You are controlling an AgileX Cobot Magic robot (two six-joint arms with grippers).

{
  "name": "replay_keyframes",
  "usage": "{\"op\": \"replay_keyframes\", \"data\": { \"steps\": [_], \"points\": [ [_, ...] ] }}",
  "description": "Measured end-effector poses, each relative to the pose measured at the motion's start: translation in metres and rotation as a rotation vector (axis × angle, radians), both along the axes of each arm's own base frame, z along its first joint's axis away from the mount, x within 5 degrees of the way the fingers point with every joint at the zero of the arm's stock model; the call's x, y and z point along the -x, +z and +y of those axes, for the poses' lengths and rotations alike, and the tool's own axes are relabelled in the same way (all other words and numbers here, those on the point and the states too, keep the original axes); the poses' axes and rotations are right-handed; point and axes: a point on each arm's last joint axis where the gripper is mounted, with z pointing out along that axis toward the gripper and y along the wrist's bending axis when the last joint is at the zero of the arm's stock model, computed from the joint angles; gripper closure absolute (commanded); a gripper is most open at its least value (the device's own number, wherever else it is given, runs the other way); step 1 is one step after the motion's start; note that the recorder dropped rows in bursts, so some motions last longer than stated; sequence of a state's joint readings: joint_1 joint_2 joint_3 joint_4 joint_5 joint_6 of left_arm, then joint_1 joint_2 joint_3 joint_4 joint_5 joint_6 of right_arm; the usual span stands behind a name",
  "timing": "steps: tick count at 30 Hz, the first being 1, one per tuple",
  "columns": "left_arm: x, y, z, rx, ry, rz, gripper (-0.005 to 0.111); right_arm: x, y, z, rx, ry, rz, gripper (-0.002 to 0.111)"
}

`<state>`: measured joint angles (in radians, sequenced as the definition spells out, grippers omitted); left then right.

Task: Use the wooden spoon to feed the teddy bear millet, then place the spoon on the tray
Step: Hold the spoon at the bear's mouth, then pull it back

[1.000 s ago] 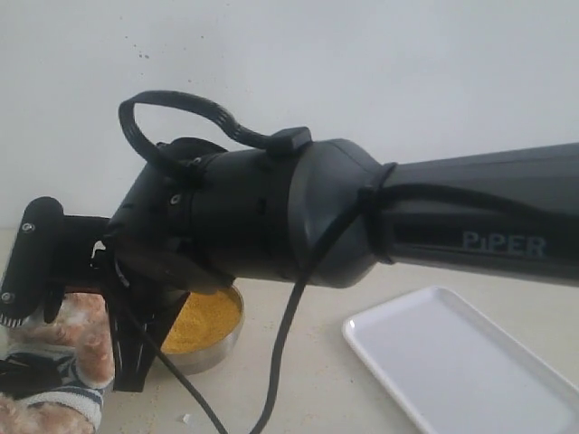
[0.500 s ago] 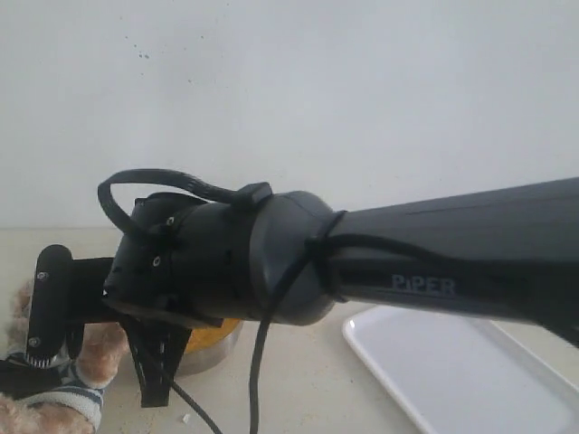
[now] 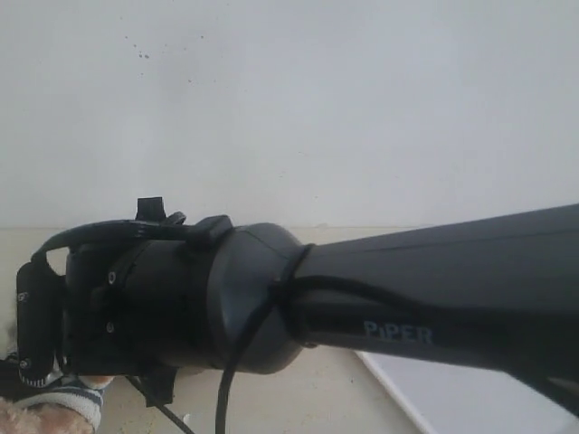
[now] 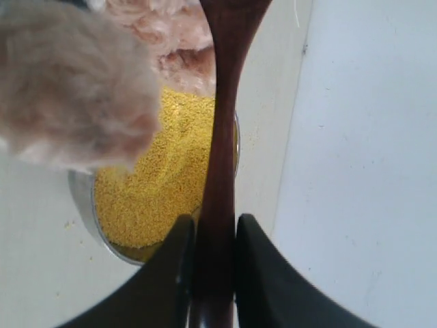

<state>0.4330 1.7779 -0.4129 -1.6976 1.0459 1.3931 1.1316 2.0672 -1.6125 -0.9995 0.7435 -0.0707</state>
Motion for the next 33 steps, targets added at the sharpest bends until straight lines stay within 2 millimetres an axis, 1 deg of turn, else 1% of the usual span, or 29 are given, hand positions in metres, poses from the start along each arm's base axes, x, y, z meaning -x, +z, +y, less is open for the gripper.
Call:
{"op": "replay_keyframes", "data": {
  "steps": [10, 16, 19, 27, 33],
  "points": [
    [-0.0001, 0.0, 0.0001, -0.003, -0.001, -0.004, 0.103, -0.0004, 0.0006, -0.0008, -0.117, -0.124, 0.007, 0.108],
    [-0.0001, 0.0, 0.0001, -0.003, -0.001, -0.004, 0.103, 0.0017, -0.0021, -0.0006, -0.162, -0.163, 0.062, 0.108],
    [-0.0005, 0.0002, 0.0003, -0.006, 0.002, -0.01, 0.103, 0.0038, 0.0004, 0.0008, -0.206, -0.164, 0.093, 0.108],
    [-0.0012, 0.0004, 0.0007, -0.008, 0.008, -0.017, 0.103, 0.0064, 0.0007, -0.001, -0.18, -0.18, 0.094, 0.108],
    [-0.0012, 0.0004, 0.0007, -0.013, 0.004, -0.022, 0.103, 0.0064, -0.0006, -0.0025, -0.222, -0.236, 0.125, 0.108]
  ]
}}
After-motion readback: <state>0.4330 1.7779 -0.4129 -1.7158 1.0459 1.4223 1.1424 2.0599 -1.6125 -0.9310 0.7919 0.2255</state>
